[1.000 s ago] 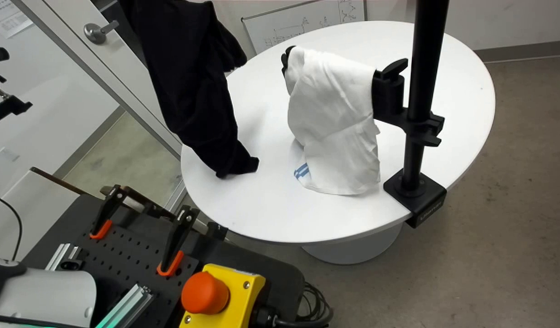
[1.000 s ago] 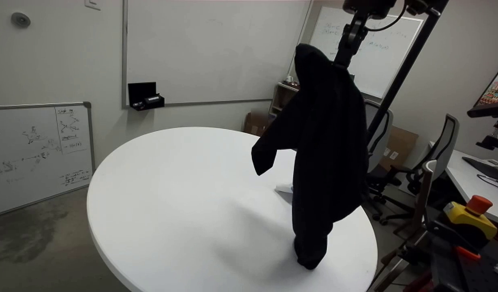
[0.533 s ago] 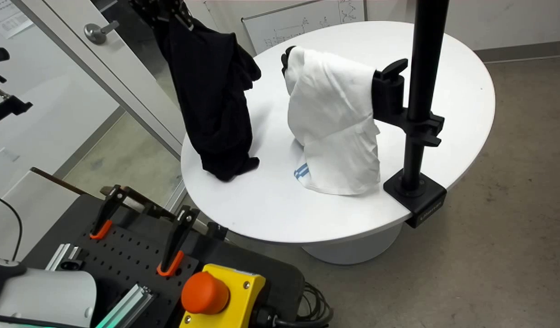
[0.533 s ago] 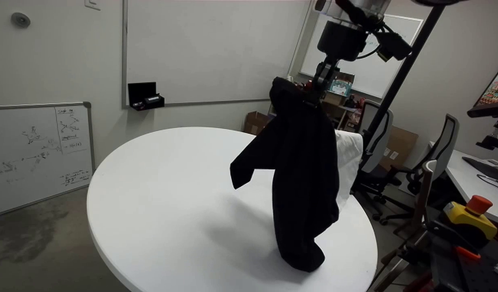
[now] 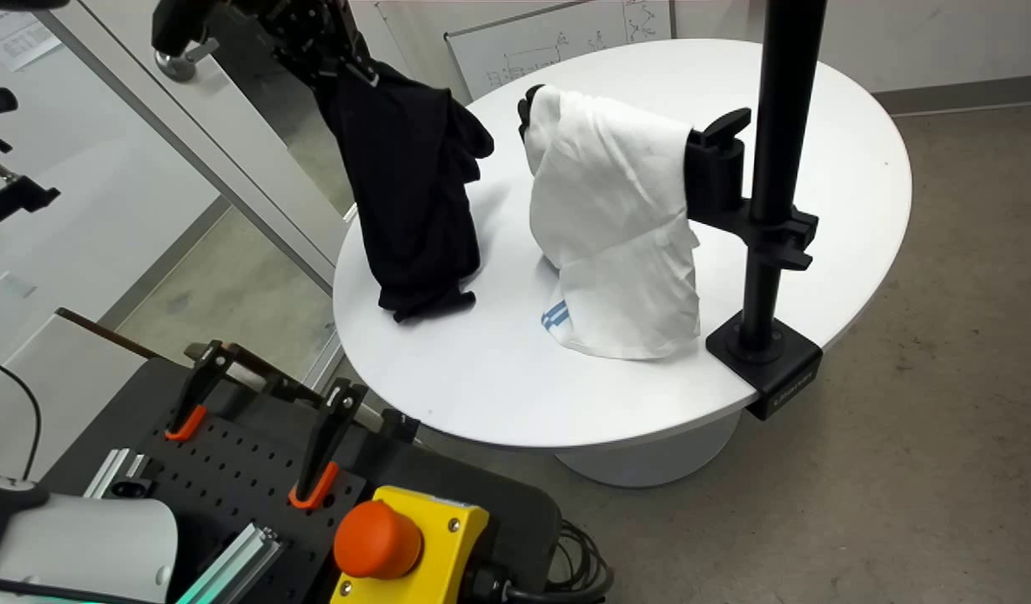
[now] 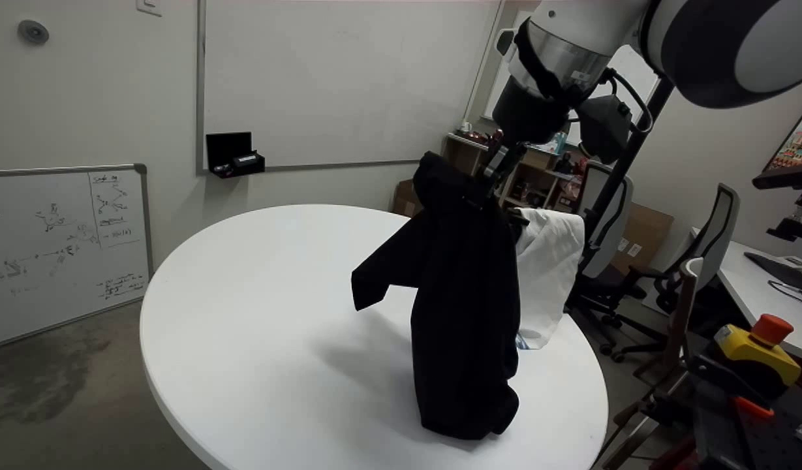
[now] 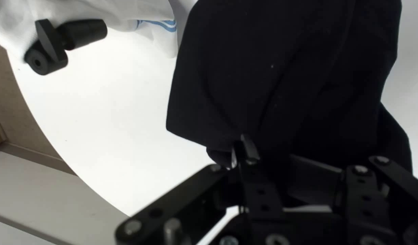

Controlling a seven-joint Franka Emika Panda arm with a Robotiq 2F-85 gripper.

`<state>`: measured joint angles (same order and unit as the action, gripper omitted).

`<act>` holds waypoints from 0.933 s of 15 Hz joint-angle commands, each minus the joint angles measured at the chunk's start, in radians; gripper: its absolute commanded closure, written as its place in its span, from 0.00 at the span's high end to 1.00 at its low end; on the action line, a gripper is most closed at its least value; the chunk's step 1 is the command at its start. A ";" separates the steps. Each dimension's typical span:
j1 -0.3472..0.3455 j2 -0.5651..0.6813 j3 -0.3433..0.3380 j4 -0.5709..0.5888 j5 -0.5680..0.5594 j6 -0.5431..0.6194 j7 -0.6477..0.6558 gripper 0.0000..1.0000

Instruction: Remove the black cloth from the metallic object and put it on the table

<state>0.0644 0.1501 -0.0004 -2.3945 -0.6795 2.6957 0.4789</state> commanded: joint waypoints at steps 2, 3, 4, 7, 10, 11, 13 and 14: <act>0.015 0.043 -0.021 0.020 -0.124 -0.015 0.134 0.33; 0.012 0.051 -0.021 0.022 -0.128 -0.021 0.143 0.36; 0.010 0.057 -0.021 0.024 -0.127 -0.025 0.146 0.38; -0.001 0.067 -0.017 0.029 -0.085 -0.046 0.119 0.59; 0.008 0.067 -0.033 0.034 -0.041 -0.060 0.088 0.81; 0.007 0.066 -0.034 0.035 -0.024 -0.064 0.078 0.88; 0.004 0.060 -0.033 0.038 0.015 -0.079 0.059 1.00; 0.004 0.058 -0.034 0.040 0.035 -0.088 0.050 1.00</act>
<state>0.0587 0.2089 -0.0261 -2.3742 -0.7063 2.6420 0.5769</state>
